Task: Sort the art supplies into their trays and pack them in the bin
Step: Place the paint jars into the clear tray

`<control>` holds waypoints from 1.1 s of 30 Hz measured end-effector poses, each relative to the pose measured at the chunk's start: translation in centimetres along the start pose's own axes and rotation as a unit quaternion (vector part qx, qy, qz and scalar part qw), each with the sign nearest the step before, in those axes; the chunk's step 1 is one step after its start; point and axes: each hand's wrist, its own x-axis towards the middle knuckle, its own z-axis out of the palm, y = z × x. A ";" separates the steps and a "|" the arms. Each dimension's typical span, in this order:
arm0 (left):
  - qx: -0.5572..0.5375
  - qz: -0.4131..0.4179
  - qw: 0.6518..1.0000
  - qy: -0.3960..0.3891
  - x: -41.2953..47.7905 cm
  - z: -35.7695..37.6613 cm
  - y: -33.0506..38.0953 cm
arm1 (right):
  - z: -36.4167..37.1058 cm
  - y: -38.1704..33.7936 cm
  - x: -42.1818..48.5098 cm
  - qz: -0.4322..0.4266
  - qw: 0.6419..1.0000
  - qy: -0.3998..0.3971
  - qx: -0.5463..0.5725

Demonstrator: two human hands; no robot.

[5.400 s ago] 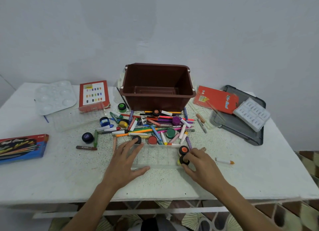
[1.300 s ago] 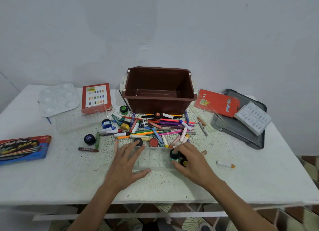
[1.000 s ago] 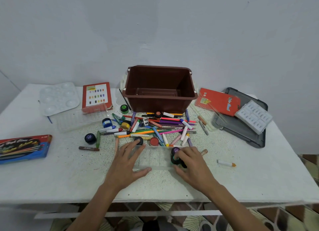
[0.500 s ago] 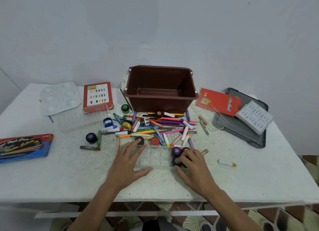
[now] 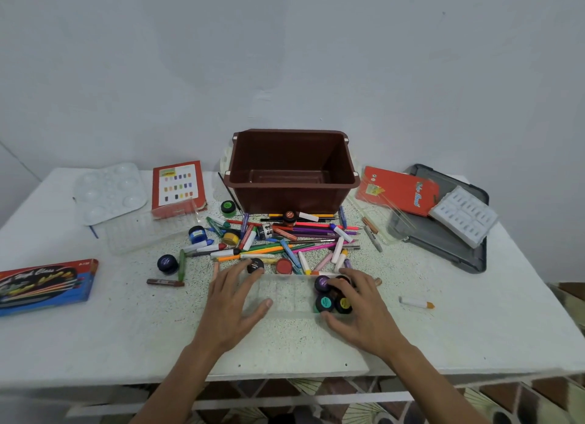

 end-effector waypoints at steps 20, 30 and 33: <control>0.167 -0.042 0.979 -0.113 9.4 0.5 4.9 | 1.7 1.0 -1.2 0.019 0.999 0.038 -0.025; 0.023 -0.062 0.995 -0.081 9.3 -0.9 5.6 | 1.7 1.1 -1.1 0.027 0.999 0.039 -0.010; -0.097 -0.033 0.993 -0.061 8.1 -1.6 5.5 | 1.8 1.2 -1.2 0.026 0.999 0.038 -0.009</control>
